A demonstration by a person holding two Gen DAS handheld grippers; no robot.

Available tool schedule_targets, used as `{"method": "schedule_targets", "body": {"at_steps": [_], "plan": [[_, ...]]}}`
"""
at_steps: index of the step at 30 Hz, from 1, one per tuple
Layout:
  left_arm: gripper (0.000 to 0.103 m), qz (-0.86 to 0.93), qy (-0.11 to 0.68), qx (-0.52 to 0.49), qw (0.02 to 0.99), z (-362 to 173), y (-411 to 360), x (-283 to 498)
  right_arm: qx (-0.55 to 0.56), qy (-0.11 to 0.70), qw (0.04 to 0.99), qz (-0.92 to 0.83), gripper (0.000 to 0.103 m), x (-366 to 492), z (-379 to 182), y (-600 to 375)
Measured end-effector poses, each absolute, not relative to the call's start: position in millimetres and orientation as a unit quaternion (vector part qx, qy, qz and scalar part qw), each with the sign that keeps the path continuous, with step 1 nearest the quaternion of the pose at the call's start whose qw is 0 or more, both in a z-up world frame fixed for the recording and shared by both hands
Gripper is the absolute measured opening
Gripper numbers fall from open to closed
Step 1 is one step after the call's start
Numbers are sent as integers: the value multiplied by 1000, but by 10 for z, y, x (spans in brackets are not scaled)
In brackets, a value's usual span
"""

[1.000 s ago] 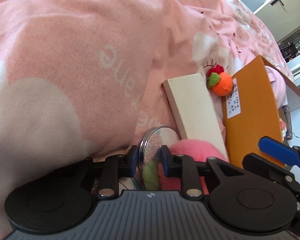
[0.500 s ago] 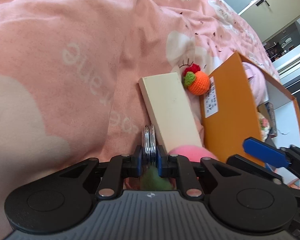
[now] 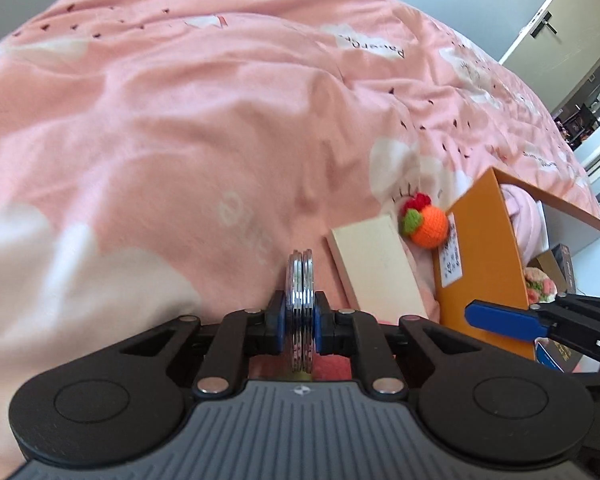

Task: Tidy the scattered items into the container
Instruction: 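Grasp the cream rectangular box with the right gripper while the left gripper holds the mirror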

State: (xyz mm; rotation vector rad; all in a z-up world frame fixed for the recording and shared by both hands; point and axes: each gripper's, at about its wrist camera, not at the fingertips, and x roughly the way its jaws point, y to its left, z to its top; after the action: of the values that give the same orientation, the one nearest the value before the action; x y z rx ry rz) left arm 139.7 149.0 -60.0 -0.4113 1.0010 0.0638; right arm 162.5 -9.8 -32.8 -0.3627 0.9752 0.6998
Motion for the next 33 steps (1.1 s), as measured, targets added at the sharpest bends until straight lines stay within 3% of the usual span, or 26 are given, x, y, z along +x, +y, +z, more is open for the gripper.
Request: {"method": "schedule_targets", "body": {"at_steps": [3, 8, 17, 33], "plan": [[15, 30, 476, -209, 854, -626, 1556, 1401, -182, 479, 799, 314, 49, 1755, -413, 76], [15, 37, 478, -214, 851, -670, 1578, 1428, -222, 485, 800, 276, 67, 1892, -513, 329], [15, 35, 476, -221, 851, -710, 1631, 1417, -271, 496, 781, 265, 65, 1917, -697, 536], [15, 31, 481, -218, 848, -753, 1629, 1432, -258, 533, 770, 239, 62, 2044, -983, 539]]}}
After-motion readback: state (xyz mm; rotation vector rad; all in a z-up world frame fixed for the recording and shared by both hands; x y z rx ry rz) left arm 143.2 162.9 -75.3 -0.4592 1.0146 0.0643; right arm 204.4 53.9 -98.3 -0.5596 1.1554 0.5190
